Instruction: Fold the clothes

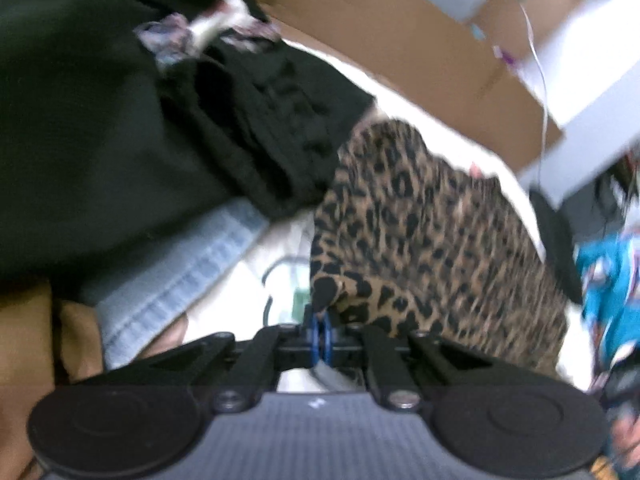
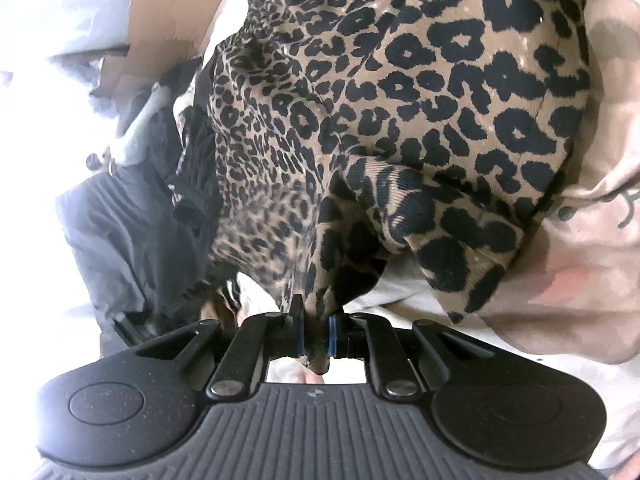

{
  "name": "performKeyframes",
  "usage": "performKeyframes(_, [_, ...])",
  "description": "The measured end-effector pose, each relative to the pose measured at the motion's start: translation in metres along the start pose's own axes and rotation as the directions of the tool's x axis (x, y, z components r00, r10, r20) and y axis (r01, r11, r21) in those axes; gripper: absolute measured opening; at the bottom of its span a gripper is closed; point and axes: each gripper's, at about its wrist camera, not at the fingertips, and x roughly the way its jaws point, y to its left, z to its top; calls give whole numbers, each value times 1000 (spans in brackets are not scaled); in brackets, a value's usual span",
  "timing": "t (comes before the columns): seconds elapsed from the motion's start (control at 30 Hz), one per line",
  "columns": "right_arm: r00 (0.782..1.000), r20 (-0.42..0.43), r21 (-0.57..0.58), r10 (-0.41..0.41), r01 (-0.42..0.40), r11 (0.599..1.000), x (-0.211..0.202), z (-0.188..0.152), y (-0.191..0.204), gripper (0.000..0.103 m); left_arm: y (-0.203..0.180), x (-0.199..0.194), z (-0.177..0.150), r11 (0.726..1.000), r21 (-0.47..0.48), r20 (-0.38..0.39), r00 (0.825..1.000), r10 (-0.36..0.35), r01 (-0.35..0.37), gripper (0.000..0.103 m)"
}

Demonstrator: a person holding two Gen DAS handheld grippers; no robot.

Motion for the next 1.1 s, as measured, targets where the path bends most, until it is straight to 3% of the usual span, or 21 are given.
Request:
performKeyframes(0.1, [999,-28,-24,-42,41,999,-1,-2,0,5,-3,-7,14,999,-40,17,1000,2,-2,3])
performKeyframes(0.3, [997,-63,-23,-37,35,999,-2,-7,-2,4,-8,-12,31,993,-113,7,1000,20,-19,3])
performKeyframes(0.53, [991,-109,-20,-83,81,997,17,-13,-13,4,0,17,21,983,-84,-116,982,152,-162,5])
performKeyframes(0.63, [988,-114,-28,-108,105,994,26,-17,-18,5,8,30,11,974,-104,-158,970,185,-202,14])
performKeyframes(0.7, [986,-109,-32,-124,122,992,27,-18,-19,9,10,34,5,970,-102,-159,966,202,-219,30])
performKeyframes(0.73, [986,-104,-36,-129,126,991,26,-18,-19,13,11,35,3,971,-97,-155,967,202,-219,34])
performKeyframes(0.77, [987,-99,-43,-128,124,991,24,-17,-18,34,12,35,1,971,-98,-151,968,200,-216,44])
performKeyframes(0.8, [988,-88,-45,-123,120,992,21,-17,-17,62,13,35,0,972,-104,-148,970,195,-211,50])
performKeyframes(0.83, [992,-66,-38,-109,106,994,17,-17,-16,67,15,35,-2,972,-109,-144,971,190,-207,51])
performKeyframes(1.03, [998,11,51,-65,65,997,11,-14,-24,70,22,36,-12,974,-140,-128,979,158,-176,46])
performKeyframes(1.1, [998,10,94,-64,63,994,15,-13,-31,50,23,38,-13,975,-159,-144,981,133,-156,17])
